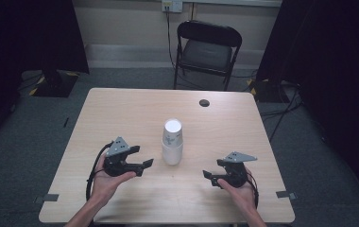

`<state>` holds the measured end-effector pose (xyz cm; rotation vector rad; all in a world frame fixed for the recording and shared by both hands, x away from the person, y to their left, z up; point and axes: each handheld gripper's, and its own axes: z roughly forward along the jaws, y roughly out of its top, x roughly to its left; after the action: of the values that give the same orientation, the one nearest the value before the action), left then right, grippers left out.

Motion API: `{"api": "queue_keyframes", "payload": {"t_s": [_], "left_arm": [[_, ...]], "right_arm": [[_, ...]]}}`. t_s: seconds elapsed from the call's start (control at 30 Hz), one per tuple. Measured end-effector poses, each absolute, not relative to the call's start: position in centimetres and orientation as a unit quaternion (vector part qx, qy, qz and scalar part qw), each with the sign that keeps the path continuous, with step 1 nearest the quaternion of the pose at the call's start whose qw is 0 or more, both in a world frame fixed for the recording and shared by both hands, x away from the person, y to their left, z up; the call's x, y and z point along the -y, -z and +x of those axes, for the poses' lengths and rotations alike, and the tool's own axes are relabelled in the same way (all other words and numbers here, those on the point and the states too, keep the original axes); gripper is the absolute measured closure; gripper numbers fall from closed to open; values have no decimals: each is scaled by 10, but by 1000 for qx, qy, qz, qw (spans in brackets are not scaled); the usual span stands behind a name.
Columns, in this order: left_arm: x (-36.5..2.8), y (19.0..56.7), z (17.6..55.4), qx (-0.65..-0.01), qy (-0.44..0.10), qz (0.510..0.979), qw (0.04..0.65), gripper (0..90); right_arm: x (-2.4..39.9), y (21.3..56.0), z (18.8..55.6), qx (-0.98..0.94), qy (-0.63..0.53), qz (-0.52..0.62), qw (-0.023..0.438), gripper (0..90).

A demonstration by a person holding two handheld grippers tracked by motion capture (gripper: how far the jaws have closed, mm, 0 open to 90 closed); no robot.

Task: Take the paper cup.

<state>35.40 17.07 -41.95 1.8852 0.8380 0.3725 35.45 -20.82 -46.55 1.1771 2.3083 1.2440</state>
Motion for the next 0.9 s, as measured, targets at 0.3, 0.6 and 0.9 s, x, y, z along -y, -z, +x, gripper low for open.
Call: {"api": "queue_keyframes", "payload": {"t_s": [0.3, 0.6, 0.9], "left_arm": [[-150, 410, 358, -323, -158, 779, 513, 231], [-140, 392, 375, -309, -157, 766, 541, 169], [-127, 394, 390, -308, -152, 763, 547, 167]], "right_arm": [[208, 466, 354, -798, -429, 402, 131, 215], [206, 468, 354, -801, -432, 396, 119, 221], [207, 467, 354, -800, -437, 393, 119, 210]]}}
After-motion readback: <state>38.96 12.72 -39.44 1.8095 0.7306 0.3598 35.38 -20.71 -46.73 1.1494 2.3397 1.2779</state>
